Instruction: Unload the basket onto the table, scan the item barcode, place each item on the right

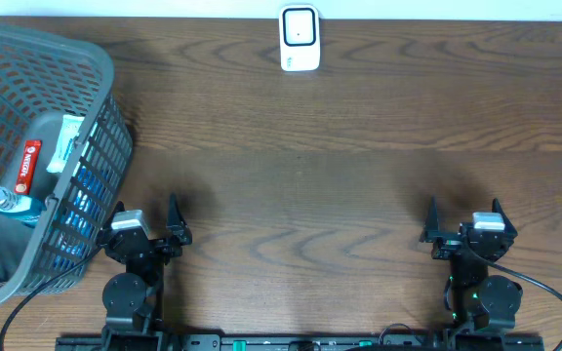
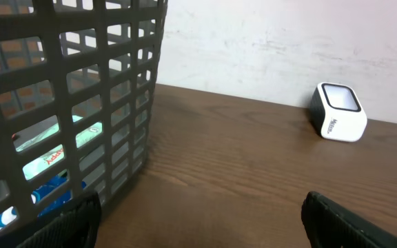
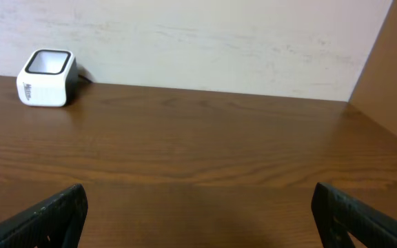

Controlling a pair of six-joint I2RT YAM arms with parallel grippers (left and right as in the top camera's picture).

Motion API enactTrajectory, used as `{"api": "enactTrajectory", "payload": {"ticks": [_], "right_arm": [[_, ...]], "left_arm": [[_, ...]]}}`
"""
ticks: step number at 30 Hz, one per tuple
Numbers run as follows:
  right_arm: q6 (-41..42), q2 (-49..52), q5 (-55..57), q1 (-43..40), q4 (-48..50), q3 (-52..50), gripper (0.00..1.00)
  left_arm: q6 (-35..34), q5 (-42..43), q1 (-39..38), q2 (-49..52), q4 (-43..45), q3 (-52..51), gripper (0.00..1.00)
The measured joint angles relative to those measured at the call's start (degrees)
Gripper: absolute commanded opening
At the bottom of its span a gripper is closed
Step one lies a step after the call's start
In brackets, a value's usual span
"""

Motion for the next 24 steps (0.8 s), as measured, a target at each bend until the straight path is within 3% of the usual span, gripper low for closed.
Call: {"api": "enactTrajectory", "payload": {"ticks": [24], "right_arm": [[0.0,0.0,0.0,0.0,0.0,0.0,0.99]], "left_arm": [[0.0,2.0,0.0,0.0,-0.3,0.0,0.93]]}}
